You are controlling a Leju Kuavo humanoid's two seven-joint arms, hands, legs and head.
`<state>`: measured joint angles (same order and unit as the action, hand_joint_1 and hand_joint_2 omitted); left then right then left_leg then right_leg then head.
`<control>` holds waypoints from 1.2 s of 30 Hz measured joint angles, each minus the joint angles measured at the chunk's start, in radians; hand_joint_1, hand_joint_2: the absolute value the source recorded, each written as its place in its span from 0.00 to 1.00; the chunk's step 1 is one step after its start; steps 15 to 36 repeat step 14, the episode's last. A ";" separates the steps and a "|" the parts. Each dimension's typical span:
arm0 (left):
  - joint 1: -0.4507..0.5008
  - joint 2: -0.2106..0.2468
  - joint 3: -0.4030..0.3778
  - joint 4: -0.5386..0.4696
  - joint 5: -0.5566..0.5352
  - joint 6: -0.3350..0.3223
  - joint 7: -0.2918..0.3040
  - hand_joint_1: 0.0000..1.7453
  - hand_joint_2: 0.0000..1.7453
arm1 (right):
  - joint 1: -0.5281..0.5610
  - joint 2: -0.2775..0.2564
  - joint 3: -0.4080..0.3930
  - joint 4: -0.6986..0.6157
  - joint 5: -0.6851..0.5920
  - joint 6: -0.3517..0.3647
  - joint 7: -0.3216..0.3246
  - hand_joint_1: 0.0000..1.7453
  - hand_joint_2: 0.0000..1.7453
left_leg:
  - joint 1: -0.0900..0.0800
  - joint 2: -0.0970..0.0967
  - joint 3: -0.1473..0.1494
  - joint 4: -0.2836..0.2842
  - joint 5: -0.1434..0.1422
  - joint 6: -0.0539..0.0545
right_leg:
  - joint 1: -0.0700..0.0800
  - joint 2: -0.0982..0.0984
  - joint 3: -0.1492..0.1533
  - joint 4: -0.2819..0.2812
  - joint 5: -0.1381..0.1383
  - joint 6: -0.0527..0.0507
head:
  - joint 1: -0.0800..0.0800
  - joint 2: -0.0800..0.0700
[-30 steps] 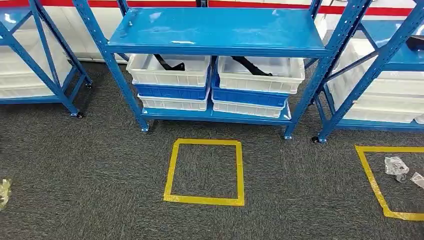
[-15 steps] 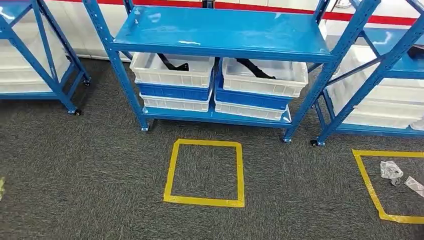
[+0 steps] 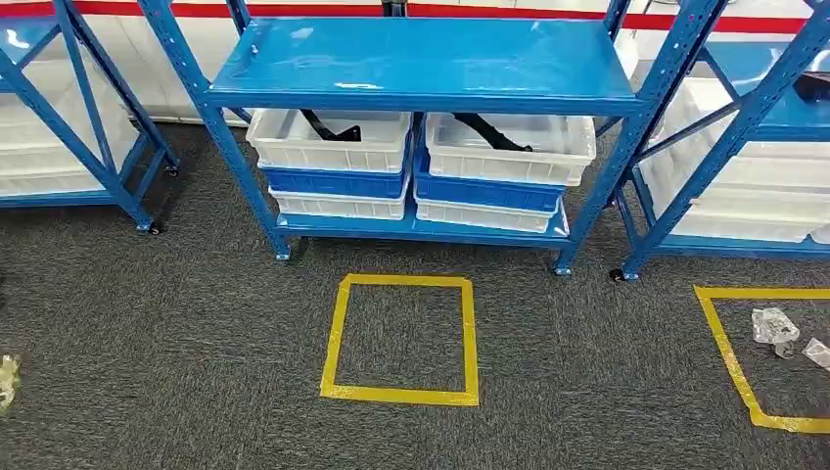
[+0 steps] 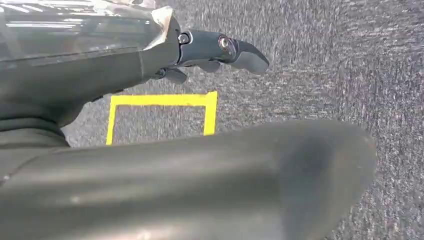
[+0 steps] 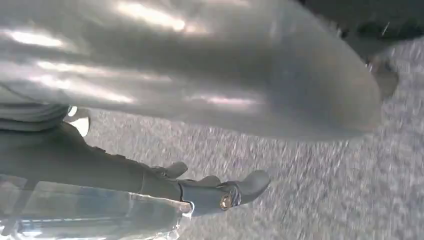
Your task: Take the parts from the cabinet and place them on the table.
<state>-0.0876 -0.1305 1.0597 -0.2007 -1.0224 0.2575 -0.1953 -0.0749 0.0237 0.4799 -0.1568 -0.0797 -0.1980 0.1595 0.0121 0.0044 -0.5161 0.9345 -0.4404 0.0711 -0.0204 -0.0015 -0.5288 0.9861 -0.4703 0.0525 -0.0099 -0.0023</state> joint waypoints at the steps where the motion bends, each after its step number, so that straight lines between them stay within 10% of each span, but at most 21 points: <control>1: 0.000 -0.003 0.000 0.000 0.000 0.000 0.000 0.00 0.00 | 0.001 -0.002 0.000 0.000 0.000 0.000 0.000 0.00 0.00 | -0.002 0.004 0.018 -0.028 0.011 -0.007 | 0.001 0.002 -0.008 0.019 -0.010 0.001 | 0.005 0.000; 5: 0.000 -0.003 0.000 0.000 0.000 -0.001 0.000 0.00 0.00 | 0.001 -0.007 0.000 0.000 0.000 0.000 0.000 0.00 0.00 | 0.011 0.007 0.016 -0.035 0.017 -0.021 | -0.017 0.002 -0.138 0.265 -0.103 0.009 | 0.006 0.000; 7: 0.001 -0.006 0.000 0.000 0.000 -0.003 0.000 0.00 0.00 | 0.006 -0.010 0.000 0.000 0.000 0.000 0.000 0.00 0.00 | 0.030 0.004 0.016 -0.028 0.012 -0.047 | -0.034 0.002 -0.119 0.217 -0.065 0.045 | 0.007 0.000; 9: 0.002 -0.008 0.000 0.000 -0.002 -0.003 0.005 0.00 0.00 | 0.005 -0.013 0.000 0.000 0.000 0.000 0.000 0.00 0.00 | 0.057 0.001 0.008 0.008 -0.016 -0.084 | -0.061 -0.002 -0.026 0.033 0.007 0.095 | 0.008 0.000; 10: 0.002 -0.001 0.000 -0.001 -0.004 0.000 0.011 0.00 0.00 | 0.004 -0.007 0.000 0.000 0.000 0.001 0.000 0.00 0.00 | 0.049 0.002 -0.003 0.031 -0.028 -0.104 | -0.057 0.002 -0.027 0.047 -0.012 0.100 | 0.010 0.000; 11: 0.001 0.000 0.000 -0.003 -0.006 0.003 0.014 0.00 0.00 | 0.005 0.001 0.000 0.000 0.000 0.003 0.000 0.00 0.00 | 0.058 0.004 -0.016 0.059 -0.050 -0.120 | -0.058 0.007 -0.030 0.038 -0.018 0.073 | 0.030 0.000; 13: 0.000 -0.003 -0.001 -0.003 -0.012 0.005 0.014 0.00 0.00 | 0.006 -0.005 0.000 0.000 0.001 0.003 0.001 0.00 0.00 | 0.055 0.006 -0.012 0.056 -0.052 -0.124 | -0.057 0.003 -0.030 0.060 -0.028 0.034 | 0.006 0.000; 36: 0.000 -0.001 -0.001 -0.003 -0.012 0.005 0.015 0.00 0.00 | 0.005 0.002 0.000 0.000 0.001 0.003 0.002 0.00 0.00 | 0.057 0.005 -0.003 0.048 -0.052 -0.124 | -0.062 0.003 -0.027 0.057 -0.027 0.035 | 0.005 0.000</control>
